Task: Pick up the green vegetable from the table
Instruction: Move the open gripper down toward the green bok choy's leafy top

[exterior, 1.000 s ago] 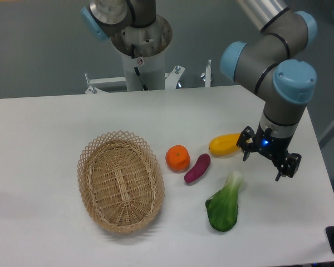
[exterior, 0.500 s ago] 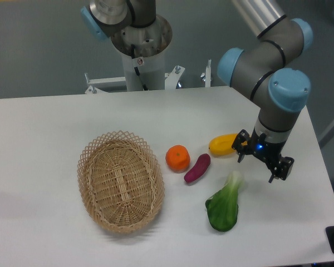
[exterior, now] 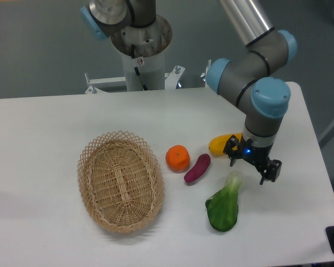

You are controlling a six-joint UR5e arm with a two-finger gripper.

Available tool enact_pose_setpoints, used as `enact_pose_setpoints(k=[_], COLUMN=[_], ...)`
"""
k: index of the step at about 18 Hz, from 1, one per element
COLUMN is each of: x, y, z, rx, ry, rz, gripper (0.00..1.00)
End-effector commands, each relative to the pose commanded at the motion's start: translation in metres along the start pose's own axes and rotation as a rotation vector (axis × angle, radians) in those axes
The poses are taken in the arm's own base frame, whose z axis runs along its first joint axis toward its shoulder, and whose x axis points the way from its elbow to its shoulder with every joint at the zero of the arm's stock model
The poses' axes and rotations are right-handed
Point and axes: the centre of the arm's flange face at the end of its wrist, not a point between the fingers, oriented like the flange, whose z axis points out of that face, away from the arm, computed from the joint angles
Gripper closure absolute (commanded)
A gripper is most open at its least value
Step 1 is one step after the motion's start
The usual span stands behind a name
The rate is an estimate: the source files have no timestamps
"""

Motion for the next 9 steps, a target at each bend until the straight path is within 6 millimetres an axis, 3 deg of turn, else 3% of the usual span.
enact_pose_setpoints(k=[4,9], x=[0.009,0.010], y=[0.001,-0.003], z=[0.023,0.035], rx=[-0.010,-0.009], ry=[0.040,0.038], rz=[0.001,-0.004], gripper=[0.00,0.00])
